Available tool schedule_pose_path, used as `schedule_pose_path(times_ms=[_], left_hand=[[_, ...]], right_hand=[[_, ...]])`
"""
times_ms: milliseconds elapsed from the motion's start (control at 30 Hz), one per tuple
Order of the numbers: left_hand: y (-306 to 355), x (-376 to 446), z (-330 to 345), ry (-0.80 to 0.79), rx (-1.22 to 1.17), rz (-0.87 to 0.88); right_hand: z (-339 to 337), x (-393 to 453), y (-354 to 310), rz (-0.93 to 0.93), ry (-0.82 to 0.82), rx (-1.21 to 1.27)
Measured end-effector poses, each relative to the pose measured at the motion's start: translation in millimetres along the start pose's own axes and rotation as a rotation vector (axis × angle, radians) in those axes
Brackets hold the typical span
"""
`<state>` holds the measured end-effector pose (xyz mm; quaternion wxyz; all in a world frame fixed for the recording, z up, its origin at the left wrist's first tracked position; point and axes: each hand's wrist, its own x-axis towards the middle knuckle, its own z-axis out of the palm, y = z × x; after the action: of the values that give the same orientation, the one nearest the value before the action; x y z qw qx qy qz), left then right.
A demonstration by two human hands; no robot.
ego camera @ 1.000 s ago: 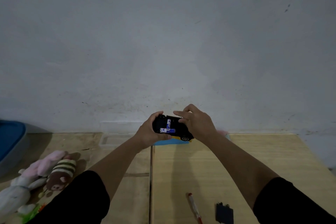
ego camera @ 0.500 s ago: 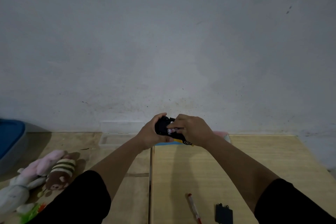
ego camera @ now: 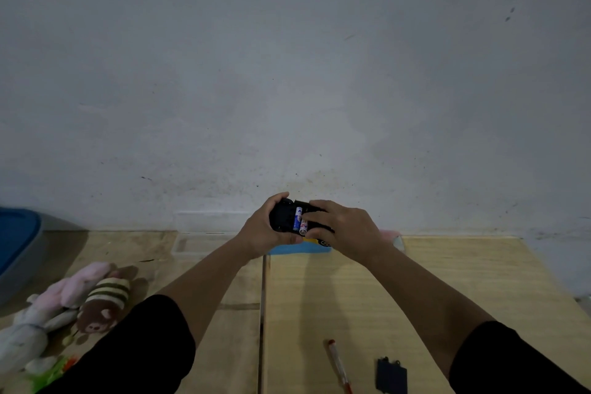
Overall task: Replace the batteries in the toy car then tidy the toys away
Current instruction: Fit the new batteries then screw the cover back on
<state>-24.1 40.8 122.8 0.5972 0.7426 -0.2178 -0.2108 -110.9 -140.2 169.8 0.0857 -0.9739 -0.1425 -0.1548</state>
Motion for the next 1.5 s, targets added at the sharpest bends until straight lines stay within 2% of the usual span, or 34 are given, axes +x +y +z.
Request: schedule_pose_path(times_ms=[200,367,500,733,900,1067,1167,1300,1400,1500], left_hand=[[-1,2,0,-0.021,0.006,0.017],[1,1,3,-0.019,0.042,0.033],[1,-1,4,-0.019,0.058,0.032],[2,-2,3,0.009,0.053,0.03],[4,-4,3,-0.007,0.059,0.037],[5,-8,7,-0.017,0.068,0.047],[6,-8,6,0.011,0.029,0.029],[9,-9,9,-0.009,0.012,0.024],[10,-8,17,-0.012,-0.035,0.024],[9,-7,19,0.0,-0.085,0.006]], right_hand=[[7,-3,3,0.117,0.017,0.015],[3,2,1,0.279,-0.129,0.114],[3,9,0,0.349,-0.163,0.216],[4,8,0,0.267,-0.155,0.158],[3,7,-2,0.341,-0.115,0.225],[0,8,-3,0.334,-0.168,0.139],[-1,8,-6,0.341,-0.112,0.112],[-1,14,-13,0.407,0.074,0.202],[2,17,-18,0.375,0.057,0.343],[4,16,-16,0.352,0.009,0.373]])
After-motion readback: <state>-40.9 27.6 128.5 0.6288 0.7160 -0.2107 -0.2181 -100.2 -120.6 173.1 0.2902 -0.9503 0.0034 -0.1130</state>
